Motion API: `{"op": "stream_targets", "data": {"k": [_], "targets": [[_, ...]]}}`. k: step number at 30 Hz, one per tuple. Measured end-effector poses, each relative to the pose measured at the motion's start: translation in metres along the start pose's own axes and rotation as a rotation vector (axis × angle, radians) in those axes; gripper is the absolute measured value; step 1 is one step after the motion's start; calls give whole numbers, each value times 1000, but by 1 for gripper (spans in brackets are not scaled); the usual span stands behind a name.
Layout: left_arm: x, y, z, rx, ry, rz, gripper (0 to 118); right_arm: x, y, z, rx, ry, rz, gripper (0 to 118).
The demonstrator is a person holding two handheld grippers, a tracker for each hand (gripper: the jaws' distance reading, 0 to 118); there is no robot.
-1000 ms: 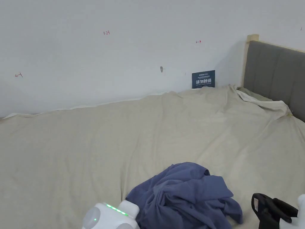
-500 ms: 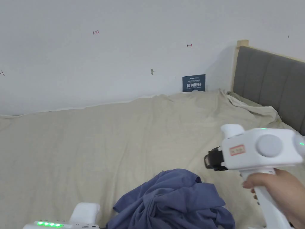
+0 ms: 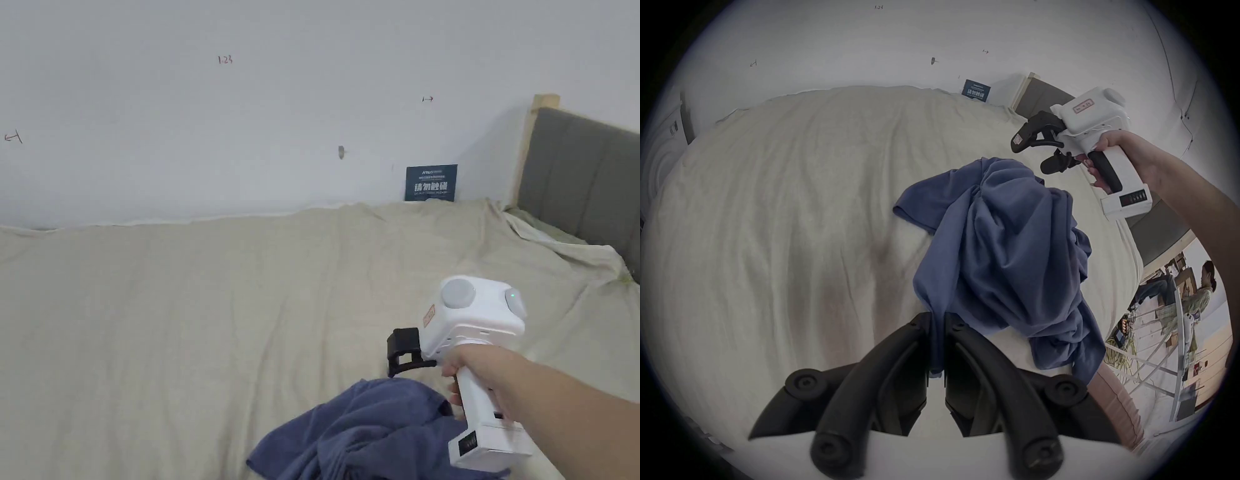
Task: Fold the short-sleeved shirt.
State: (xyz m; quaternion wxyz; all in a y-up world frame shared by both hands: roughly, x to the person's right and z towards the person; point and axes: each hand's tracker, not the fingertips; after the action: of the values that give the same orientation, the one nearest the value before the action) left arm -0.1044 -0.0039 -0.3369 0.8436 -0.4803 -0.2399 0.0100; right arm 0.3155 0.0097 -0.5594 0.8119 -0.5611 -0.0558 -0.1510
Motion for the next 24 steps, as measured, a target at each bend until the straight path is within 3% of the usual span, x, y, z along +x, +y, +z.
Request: {"op": "stream_targets", "data": {"k": [2, 3, 4, 5, 6, 8, 10, 14, 16, 18, 20, 24], "targets": [[0, 0, -1, -10, -11, 11, 9, -7, -27, 10, -22, -13, 20, 99], [0, -1, -2, -14, -12, 18, 9, -6, -27, 9, -10, -5, 25, 87], [-1, -2, -4, -18, -12, 27, 9, -4, -27, 9, -2, 17, 37, 47], [-1, -3, -6, -23, -14, 33, 9, -6, -38, 10, -2, 72, 47, 0], [-6, -4, -10, -29, -18, 40, 9, -7, -41, 8, -36, 122, 53, 0], [-8, -6, -15, -39, -21, 53, 9, -9, -48, 12, -15, 83, 78, 0], [-10, -8, -16, -44, -39, 68, 9, -5, -54, 27, 15, 124, 103, 0], [-14, -4, -9, 0, -96, 162, 9, 17, -59, 75, 103, 284, 22, 0], [-15, 2, 3, 86, -149, 215, 9, 25, -70, 105, 107, 338, 26, 0], [-16, 14, 20, 142, -258, 255, 9, 33, -65, 127, 124, 302, 91, 0], [-14, 29, 38, 162, -266, 249, 9, 39, -75, 163, 176, 280, 121, 0], [-9, 69, 92, 254, -214, 146, 9, 60, -77, 237, 263, 371, 33, 0]]}}
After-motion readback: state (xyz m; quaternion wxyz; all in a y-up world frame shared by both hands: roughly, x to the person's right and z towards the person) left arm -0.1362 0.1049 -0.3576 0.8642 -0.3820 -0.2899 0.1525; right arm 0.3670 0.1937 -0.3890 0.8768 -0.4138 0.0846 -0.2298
